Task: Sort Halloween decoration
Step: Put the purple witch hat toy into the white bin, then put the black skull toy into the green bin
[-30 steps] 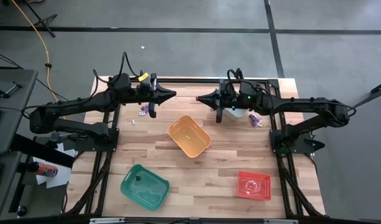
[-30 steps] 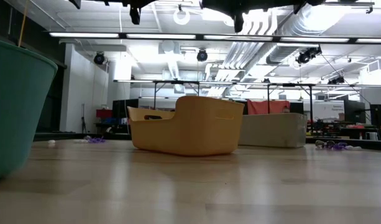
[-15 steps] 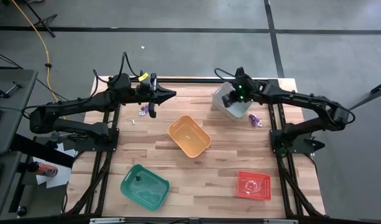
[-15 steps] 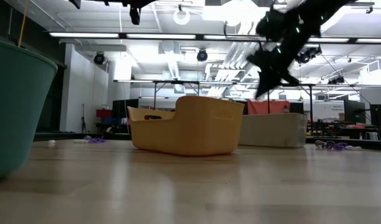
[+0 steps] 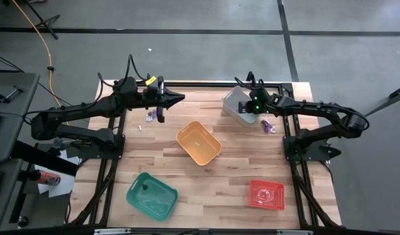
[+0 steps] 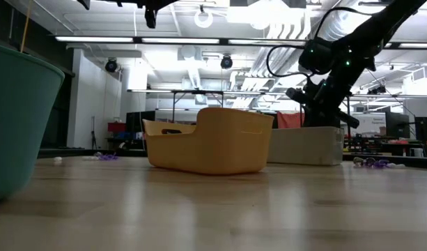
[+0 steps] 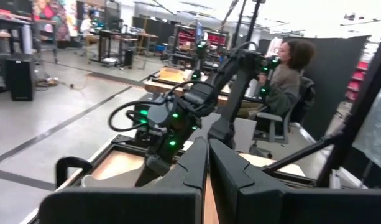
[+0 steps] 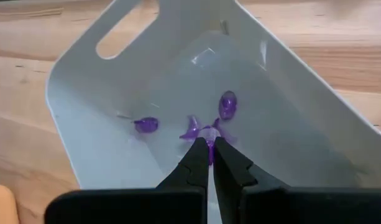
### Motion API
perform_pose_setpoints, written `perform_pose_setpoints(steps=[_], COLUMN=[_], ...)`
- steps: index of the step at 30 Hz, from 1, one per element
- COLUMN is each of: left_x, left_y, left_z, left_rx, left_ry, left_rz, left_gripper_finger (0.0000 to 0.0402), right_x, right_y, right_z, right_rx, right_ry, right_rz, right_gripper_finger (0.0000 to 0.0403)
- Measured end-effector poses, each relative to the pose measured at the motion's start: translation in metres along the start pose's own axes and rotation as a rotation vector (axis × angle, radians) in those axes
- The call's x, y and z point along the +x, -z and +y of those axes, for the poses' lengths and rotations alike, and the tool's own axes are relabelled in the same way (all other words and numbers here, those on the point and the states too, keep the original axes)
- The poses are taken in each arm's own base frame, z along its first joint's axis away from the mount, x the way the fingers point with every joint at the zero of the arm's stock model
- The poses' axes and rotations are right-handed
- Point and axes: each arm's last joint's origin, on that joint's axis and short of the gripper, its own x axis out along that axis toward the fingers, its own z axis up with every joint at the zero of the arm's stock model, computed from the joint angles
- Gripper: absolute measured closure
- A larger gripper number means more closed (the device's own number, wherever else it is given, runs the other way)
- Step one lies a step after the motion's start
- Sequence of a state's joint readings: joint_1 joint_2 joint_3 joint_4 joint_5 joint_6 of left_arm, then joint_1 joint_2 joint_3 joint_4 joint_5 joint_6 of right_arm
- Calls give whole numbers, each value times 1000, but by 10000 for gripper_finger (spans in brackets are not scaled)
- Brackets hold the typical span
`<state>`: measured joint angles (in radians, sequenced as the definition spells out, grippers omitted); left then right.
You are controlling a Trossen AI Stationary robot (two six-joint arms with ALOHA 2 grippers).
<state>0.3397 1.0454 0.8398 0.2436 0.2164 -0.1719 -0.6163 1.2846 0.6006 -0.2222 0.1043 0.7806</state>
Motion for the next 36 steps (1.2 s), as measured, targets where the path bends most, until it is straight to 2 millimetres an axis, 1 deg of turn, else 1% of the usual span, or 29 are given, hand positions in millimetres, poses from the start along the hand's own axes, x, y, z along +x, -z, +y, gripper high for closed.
perform_pose_setpoints(steps=[3,6,10,15,18,20,24,26,28,31,33,36], left_x=[0,0,0,0,0,0,0,0,0,0,0,0], left_y=[0,0,0,0,0,0,0,0,0,1,2,2], left_z=[1,1,1,1,1,1,1,1,1,1,1,1], left_rx=[0,0,0,0,0,1,9,8,8,5,5,6], left_ry=[-22,-23,-22,-22,-22,-22,-22,-22,-23,-25,-26,-30], left_rz=[-4,-4,-4,-4,-4,-4,-4,-3,2,14,16,16], left_gripper_finger=[394,394,394,394,394,394,394,394,394,394,394,394], right_x=[-1,-2,-5,-9,-17,-28,-59,-75,-91,-110,-118,-124], right_y=[-1,-2,-5,-13,-26,-41,-71,-81,-88,-87,-81,-66], right_z=[1,2,2,9,22,37,71,88,102,121,132,144], right_rx=[-14,-37,-61,-97,-144,-189,-307,-383,-460,-567,-635,-705], right_ry=[-3,17,67,51,-28,-129,-429,-581,-701,-821,-885,-953], right_rz=[2,5,-10,-31,-61,-132,-291,-357,-402,-441,-448,-440], right_gripper_finger=[400,378,317,233,198,185,180,183,190,209,229,276])
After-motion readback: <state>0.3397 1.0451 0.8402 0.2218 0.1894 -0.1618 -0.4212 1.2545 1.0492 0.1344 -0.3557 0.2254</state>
